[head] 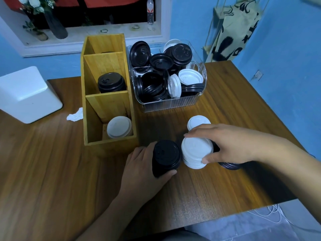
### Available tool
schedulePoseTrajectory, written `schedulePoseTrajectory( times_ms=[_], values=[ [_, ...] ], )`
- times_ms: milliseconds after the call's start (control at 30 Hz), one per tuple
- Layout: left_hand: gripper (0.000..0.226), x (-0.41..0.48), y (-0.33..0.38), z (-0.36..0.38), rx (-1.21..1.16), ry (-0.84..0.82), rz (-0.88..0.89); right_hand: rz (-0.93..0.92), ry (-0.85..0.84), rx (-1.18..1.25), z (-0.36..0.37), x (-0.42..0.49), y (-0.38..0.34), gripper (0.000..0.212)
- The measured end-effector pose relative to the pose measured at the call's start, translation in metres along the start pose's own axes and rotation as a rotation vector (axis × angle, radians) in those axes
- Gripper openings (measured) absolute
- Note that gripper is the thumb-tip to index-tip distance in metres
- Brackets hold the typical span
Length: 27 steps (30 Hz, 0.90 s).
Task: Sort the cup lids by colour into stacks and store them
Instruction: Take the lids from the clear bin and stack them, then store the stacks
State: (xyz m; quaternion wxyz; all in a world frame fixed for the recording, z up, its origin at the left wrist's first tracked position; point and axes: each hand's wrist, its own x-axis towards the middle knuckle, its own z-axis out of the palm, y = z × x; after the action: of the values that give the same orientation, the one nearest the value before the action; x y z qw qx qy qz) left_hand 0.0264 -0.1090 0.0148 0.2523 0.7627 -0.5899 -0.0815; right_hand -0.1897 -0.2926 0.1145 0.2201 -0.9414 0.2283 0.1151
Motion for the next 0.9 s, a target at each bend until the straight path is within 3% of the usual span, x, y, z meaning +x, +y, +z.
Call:
schedulePoseTrajectory(
  times_ms=[300, 400, 467, 533, 633, 733, 800, 900],
  values=[
    [0.093, 0.0, 0.0, 0.001, 0.005, 0.005, 0.009, 0.11, -0.015, -0.199, -0.004, 0.001, -0.014, 0.078],
    [0.093, -0.001, 0.0, 0.0, 0.002, 0.005, 0.009, 0.059, 0.007, 0.111, -0.011, -0.001, -0.001, 0.072],
    [0.094, 0.0, -0.001, 0.0, 0.0, -0.001, 0.002, 0.028, 0.203, 0.317, -0.016, 0.002, 0.017, 0.059],
    [0.094, 0.001, -0.001, 0.001, 0.001, -0.006, 0.005, 0.068, 0.298, 0.286, -0.019, 0.011, 0.038, 0.052],
    [0.093, 0.0, -0.001, 0.001, 0.0, -0.009, 0.004, 0.15, 0.116, 0.092, -0.013, 0.028, 0.062, 0.069],
    [0.093, 0.0, -0.001, 0.0, 0.006, -0.005, 0.004, 0.138, -0.028, 0.05, -0.005, 0.045, 0.06, 0.078],
    [0.092, 0.0, 0.0, 0.0, 0.004, -0.001, 0.004, 0.149, -0.076, 0.029, -0.005, 0.052, 0.053, 0.075],
    [0.092, 0.0, 0.0, 0.0, 0.006, 0.001, 0.01, 0.276, -0.016, -0.118, -0.009, 0.062, 0.046, 0.06]
  ],
)
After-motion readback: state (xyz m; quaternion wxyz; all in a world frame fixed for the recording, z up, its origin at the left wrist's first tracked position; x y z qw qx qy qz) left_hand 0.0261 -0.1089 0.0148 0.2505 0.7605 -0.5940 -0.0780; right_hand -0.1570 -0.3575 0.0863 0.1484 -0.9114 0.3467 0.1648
